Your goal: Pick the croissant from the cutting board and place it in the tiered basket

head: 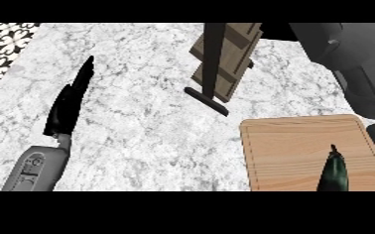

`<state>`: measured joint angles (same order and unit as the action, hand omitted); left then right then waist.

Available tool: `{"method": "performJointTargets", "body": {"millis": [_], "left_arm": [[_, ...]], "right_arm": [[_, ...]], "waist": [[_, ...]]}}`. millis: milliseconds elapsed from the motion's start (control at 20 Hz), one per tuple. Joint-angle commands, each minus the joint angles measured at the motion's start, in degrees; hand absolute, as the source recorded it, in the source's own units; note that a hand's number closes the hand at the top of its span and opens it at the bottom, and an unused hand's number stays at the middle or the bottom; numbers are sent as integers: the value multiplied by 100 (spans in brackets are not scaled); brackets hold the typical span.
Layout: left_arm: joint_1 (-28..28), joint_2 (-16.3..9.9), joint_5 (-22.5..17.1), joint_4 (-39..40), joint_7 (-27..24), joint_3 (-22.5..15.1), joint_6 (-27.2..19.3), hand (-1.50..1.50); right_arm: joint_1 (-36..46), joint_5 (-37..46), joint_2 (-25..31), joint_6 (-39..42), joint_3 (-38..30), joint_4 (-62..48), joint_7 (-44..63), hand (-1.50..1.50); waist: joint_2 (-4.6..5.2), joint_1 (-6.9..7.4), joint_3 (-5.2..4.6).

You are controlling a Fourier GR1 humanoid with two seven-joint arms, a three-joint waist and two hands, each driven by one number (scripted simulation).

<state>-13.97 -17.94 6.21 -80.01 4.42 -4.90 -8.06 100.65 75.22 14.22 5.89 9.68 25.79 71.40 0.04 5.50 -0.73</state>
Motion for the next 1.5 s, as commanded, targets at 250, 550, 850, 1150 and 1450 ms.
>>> {"method": "performJointTargets", "body": {"millis": [250, 550, 850, 1150, 1450], "left_arm": [[264, 2, 2, -47, -119, 117, -110, 0], [137, -155, -111, -164, 106, 298, -10, 0], [351, -84, -80, -129, -60, 322, -104, 0], [509, -181, -117, -32, -158, 421, -34, 0], [493, -247, -140, -118, -60, 479, 0, 0]], "right_arm": [[960, 171, -409, 1153, -580, -1106, 1381, 150], [1021, -16, -465, 516, -1215, -1390, 1381, 150], [905, -318, -408, -159, -1945, -1299, 1382, 150], [540, -148, -501, -988, -2245, -1236, 1384, -150], [685, 428, -546, -1557, -2164, -796, 1383, -150]], "waist": [[-3, -257, 43], [38, -299, 54], [-34, -480, 62], [-74, -632, 58], [-84, -621, 55]]}}
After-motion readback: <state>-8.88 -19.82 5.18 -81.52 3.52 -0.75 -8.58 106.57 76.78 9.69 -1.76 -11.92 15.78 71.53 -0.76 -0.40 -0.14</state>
